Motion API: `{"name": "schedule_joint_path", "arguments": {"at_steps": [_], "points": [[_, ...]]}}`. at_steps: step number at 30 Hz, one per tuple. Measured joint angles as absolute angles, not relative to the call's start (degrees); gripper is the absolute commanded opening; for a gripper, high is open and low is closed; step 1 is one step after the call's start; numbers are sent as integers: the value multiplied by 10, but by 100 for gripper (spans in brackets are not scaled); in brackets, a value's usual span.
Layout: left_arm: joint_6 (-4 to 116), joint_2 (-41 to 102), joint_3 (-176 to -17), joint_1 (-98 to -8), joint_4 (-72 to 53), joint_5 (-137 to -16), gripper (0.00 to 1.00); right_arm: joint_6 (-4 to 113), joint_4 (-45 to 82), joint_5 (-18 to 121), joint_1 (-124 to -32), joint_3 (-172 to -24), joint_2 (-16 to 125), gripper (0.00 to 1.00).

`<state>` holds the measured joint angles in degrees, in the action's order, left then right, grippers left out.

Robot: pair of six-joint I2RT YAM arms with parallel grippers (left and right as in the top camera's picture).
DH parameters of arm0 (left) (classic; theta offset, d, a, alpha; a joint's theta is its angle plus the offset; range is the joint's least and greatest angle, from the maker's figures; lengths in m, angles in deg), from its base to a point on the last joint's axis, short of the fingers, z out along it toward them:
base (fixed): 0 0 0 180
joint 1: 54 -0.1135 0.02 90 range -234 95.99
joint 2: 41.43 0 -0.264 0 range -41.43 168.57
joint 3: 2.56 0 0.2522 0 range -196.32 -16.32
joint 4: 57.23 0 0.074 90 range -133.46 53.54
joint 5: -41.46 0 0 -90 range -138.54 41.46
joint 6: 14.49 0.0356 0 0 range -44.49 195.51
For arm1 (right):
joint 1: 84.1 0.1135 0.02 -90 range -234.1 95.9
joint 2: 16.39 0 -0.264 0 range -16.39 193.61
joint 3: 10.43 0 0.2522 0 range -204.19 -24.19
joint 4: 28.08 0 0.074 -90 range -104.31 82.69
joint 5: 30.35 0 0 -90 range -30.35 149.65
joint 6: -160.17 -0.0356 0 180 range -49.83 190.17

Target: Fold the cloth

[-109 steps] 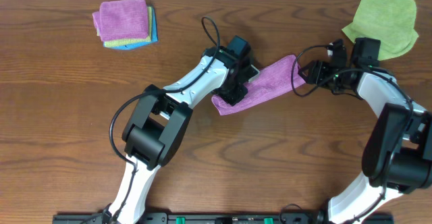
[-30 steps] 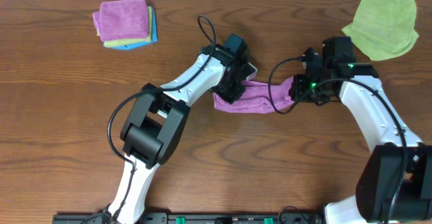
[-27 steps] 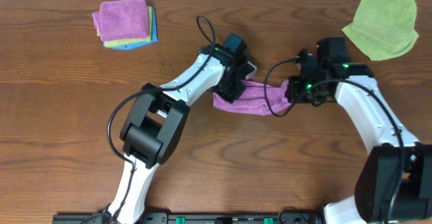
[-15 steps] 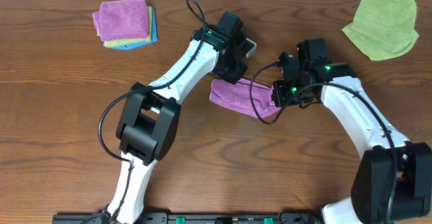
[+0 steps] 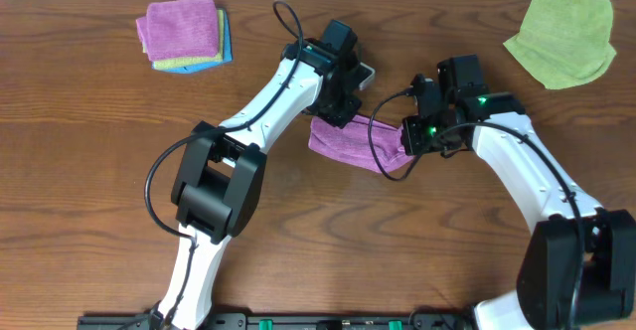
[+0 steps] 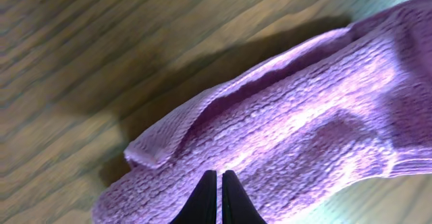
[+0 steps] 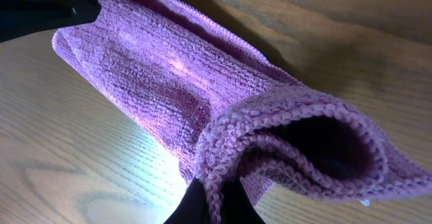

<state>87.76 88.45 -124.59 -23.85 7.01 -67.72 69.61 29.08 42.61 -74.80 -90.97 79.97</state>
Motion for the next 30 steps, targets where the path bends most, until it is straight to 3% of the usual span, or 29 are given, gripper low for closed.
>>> {"name": "schedule_joint_path", "arguments": {"at_steps": [30], "points": [[860, 885, -1173, -197, 39, -662, 5, 725, 252, 489, -715, -910, 800, 1]]}}
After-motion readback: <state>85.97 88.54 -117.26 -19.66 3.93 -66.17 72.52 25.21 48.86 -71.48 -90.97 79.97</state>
